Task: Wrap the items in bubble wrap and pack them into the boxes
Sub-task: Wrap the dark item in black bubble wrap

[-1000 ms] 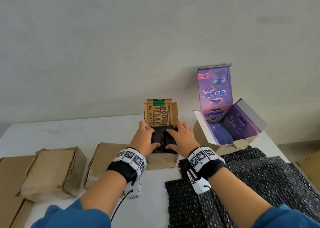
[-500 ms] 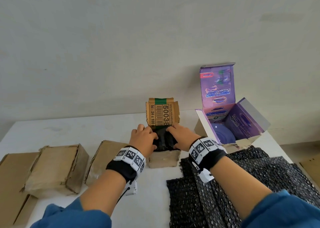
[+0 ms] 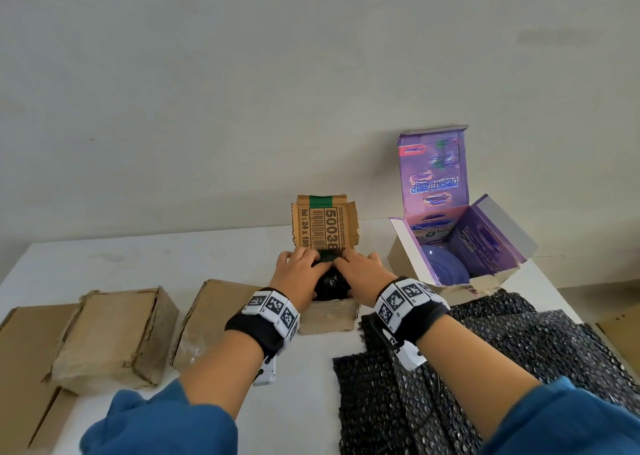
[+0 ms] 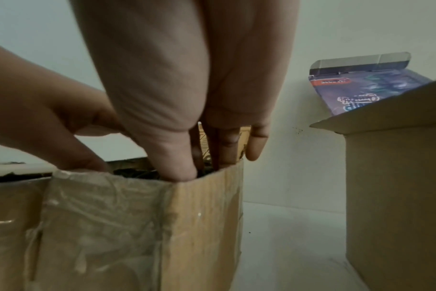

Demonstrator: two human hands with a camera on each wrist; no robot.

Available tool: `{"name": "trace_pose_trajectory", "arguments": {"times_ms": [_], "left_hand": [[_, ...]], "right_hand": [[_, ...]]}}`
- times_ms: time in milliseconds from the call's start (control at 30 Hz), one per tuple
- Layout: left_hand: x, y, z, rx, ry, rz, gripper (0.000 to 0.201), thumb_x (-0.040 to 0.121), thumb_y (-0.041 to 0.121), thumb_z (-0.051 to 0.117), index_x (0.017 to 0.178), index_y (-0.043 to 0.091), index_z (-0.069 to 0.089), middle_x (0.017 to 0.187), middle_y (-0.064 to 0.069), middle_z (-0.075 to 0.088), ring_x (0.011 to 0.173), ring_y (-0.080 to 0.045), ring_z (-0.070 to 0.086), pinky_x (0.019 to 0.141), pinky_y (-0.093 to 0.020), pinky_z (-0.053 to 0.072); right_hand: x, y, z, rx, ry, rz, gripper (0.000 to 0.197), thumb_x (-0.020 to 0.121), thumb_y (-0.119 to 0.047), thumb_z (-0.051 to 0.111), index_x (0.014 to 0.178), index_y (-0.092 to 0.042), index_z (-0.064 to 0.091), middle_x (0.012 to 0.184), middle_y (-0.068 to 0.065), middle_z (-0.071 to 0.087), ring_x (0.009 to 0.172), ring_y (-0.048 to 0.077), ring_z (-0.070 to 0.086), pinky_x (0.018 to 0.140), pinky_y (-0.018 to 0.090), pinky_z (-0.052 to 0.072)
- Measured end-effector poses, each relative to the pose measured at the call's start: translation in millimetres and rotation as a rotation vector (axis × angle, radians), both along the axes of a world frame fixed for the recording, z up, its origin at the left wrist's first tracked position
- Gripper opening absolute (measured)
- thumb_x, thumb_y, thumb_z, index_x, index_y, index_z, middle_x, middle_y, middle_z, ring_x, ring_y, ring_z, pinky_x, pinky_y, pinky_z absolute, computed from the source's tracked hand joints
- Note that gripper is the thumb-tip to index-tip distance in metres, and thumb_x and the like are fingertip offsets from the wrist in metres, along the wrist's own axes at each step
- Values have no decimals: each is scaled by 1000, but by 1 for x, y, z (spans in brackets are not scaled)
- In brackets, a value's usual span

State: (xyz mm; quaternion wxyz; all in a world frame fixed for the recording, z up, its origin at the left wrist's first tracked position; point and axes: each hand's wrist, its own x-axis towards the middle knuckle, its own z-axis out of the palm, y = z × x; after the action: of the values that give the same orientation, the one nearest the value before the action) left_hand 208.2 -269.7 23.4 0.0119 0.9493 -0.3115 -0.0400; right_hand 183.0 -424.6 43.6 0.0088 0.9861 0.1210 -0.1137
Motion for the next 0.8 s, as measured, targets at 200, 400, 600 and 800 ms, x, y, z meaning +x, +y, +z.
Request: {"name": "trace_pose_trajectory", "arguments": {"times_ms": [200,400,600,800], "left_hand": [[3,2,-1,33,169,28,44,98,35,36,143,33,34,145,2,31,135,-19,26,114,-48,11],[-3,-1,3,78,148,39,45,99,35,35,143,32,33,146,0,28,136,-20,25,114,-51,4],[-10,-1,1,28,161,48,47,100,39,29,146,31,25,149,2,33,138,-19,29,114,-54,-4],[-14,-8,6,19,179,87,40,99,39,31,138,36,39,146,-3,29,136,-25,24,114,-56,-2]], "right_hand": [[4,-7,10,-2,66,-9,51,88,-27,61,137,-22,46,132,8,35,120,28,41,104,41,32],[-7,2,-3,-118,-7,58,36,93,-19,53,129,-16,50,127,6,45,116,24,46,96,38,34],[-17,-2,-2,-129,11,81,32,95,-20,40,124,-15,53,125,5,47,114,23,49,95,41,32],[-39,-18,11,265,113,-3,39,95,-13,40,132,-16,52,136,6,45,126,22,42,107,39,32]]}}
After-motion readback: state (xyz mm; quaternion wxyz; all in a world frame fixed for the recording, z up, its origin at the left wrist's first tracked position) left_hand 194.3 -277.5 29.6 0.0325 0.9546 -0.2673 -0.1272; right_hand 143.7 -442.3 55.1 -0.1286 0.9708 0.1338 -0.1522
